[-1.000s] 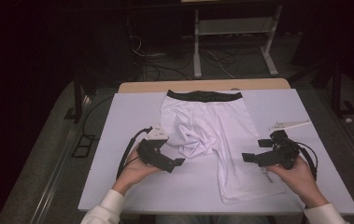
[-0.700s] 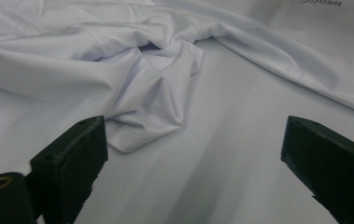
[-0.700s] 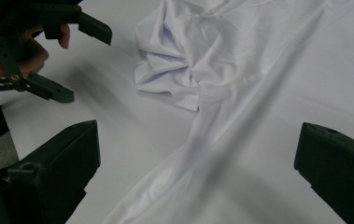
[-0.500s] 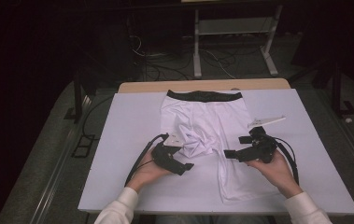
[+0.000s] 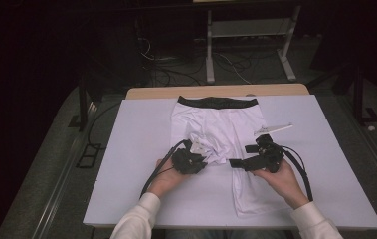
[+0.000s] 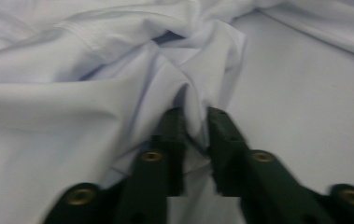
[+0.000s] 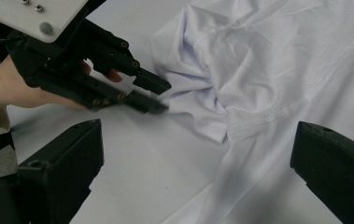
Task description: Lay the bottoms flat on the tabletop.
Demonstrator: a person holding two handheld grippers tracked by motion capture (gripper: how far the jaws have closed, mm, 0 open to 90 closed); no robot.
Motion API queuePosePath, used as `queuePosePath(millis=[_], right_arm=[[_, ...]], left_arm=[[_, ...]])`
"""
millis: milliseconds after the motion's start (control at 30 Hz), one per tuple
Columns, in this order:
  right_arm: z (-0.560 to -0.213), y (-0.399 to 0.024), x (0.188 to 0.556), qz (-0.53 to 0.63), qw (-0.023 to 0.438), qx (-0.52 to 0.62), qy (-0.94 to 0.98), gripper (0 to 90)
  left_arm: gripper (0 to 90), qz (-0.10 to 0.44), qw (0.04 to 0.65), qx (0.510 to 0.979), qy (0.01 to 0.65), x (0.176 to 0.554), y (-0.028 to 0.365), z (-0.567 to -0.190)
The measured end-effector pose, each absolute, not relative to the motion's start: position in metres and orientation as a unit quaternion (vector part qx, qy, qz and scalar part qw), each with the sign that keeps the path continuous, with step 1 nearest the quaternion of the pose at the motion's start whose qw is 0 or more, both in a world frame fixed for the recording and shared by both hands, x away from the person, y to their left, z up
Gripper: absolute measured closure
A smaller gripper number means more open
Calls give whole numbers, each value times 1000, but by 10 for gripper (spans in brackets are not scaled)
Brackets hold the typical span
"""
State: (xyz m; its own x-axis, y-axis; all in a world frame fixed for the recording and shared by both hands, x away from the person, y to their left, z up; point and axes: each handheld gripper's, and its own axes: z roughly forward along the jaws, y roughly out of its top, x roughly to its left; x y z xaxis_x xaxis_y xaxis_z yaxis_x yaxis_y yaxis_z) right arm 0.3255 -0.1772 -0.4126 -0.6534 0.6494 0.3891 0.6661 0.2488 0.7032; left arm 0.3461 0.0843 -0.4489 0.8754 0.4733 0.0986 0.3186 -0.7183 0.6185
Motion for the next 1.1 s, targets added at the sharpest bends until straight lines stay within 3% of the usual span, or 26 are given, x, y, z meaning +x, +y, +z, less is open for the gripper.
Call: queuePosePath(millis=[167, 367, 667, 833, 1100], right_arm=[[-413, -177, 324, -449, 10, -418, -789, 27], [-414, -178, 318, -454, 21, -419, -786, 43], [-426, -160, 305, -431, 53, -415, -799, 90], [-433, -151, 301, -425, 75, -420, -798, 149], [-442, -137, 300, -404, 82, -416, -810, 338]], left_arm=[[838, 116, 303, 917, 232, 341, 87, -442], [836, 85, 307, 922, 219, 310, 95, -428], [833, 59, 305, 921, 234, 284, 111, -434], [833, 51, 312, 917, 243, 286, 115, -439], [833, 46, 341, 903, 258, 299, 110, -433]])
